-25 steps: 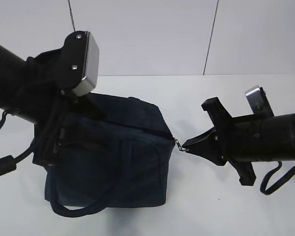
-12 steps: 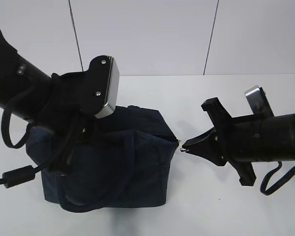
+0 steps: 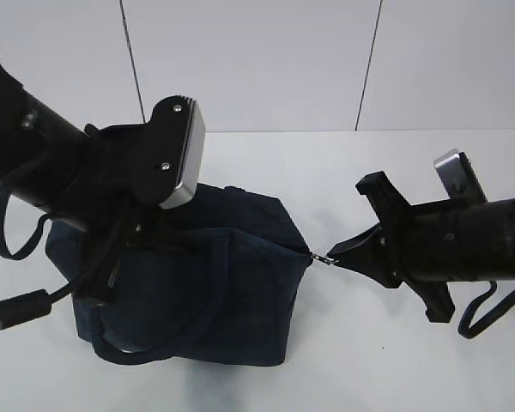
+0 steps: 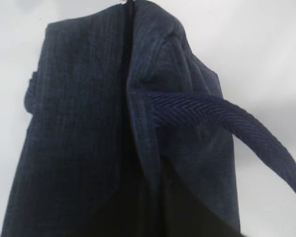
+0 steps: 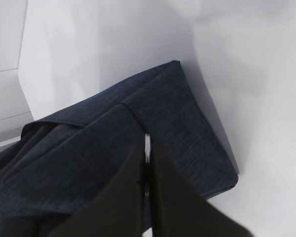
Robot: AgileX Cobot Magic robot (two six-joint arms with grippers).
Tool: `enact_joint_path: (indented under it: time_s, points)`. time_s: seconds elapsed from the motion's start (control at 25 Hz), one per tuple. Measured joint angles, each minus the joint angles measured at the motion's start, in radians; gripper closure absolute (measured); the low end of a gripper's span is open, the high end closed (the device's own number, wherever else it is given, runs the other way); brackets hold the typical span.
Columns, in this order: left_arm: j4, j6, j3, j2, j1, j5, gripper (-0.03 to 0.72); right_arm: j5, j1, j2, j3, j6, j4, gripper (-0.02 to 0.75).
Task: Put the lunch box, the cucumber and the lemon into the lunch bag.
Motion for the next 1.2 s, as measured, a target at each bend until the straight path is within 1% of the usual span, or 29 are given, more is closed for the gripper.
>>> enact_joint_path:
  time_s: [0.24,0.52,0.8,1.0,1.2]
  points:
    - [0.002,0.0,0.0,-0.004,-0.002,0.011,0.692,-0.038,0.0,0.002,0.0,0.0,0.0,0.73]
    - [0.002,-0.004,0.0,-0.004,-0.002,0.011,0.693,-0.026,0.0,0.085,0.0,-0.011,0.003,0.73]
    - [-0.008,-0.004,0.002,-0.004,-0.002,0.011,0.693,-0.021,0.0,0.142,-0.003,-0.104,0.008,0.73]
    - [-0.016,-0.004,0.002,-0.004,-0.002,0.014,0.693,0.02,0.0,0.181,-0.007,-0.187,0.015,0.73]
    - [-0.016,-0.004,0.002,-0.004,-0.002,0.014,0.694,0.035,0.0,0.187,-0.025,-0.321,0.015,0.73]
